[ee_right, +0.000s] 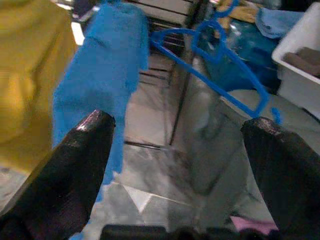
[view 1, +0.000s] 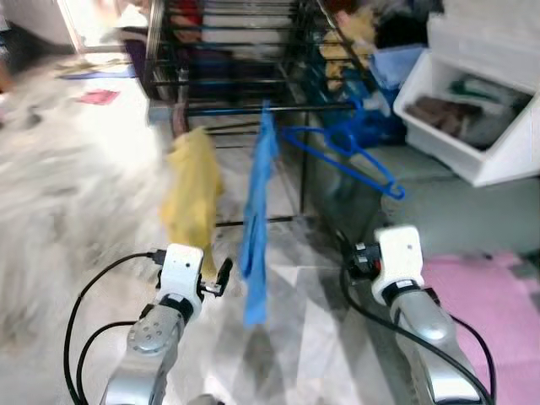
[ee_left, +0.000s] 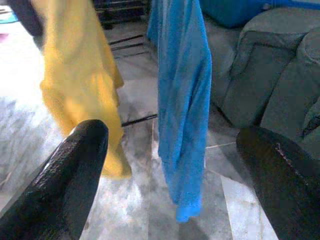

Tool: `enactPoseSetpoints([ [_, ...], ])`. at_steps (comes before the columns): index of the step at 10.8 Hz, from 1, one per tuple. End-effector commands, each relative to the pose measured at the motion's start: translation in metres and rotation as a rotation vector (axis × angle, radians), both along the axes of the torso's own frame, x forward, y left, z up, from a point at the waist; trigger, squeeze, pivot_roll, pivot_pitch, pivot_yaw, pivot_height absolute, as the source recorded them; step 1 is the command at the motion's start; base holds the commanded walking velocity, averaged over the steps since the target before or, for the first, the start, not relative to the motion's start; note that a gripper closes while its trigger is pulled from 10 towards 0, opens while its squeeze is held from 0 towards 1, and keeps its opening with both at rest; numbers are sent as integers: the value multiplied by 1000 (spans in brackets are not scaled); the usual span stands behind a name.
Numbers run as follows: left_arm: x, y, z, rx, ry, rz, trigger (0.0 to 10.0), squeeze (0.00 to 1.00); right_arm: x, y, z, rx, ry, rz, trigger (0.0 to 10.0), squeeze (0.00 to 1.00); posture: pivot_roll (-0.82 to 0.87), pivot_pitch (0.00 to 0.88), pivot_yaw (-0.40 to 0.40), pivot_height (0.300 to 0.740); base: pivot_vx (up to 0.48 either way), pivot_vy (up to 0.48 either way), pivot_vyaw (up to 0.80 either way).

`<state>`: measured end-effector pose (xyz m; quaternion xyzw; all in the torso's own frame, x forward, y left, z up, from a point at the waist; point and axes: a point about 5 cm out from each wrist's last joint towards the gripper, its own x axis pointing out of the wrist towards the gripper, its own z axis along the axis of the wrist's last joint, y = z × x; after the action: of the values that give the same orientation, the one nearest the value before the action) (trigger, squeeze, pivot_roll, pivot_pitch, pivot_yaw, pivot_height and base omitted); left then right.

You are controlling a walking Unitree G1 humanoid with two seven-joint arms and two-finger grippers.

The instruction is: Hang hanger

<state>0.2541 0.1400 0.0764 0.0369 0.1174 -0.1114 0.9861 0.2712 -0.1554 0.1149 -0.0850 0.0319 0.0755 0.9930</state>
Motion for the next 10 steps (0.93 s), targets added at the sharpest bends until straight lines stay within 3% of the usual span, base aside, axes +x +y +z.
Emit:
enactPoseSetpoints([
  [1,-3,0,-5,8,21,1,10000,0,-1,-2,-3,3,17,-9,10000,59,9,43,-12,740,-352,0,0],
  [2,-2,-1,-6,12,10,0,10000,0,-1,-1,-5,20,17,-12,10000,0,11,30,-7,740,-285,0,0],
  [4,6,0,0,23,-30,22,10000,0,1,-1,-5,79,23,-30,10000,0,18,5,-6,740,0,0,0],
  [7,17,10,3,68,-91,102,10000,0,5,7,-9,78,17,9,10000,0,29,0,-1,740,0,0,0],
  [10,30,10,6,101,-141,141,10000,0,17,15,-3,96,-21,29,10000,0,32,0,11,740,0,0,800],
])
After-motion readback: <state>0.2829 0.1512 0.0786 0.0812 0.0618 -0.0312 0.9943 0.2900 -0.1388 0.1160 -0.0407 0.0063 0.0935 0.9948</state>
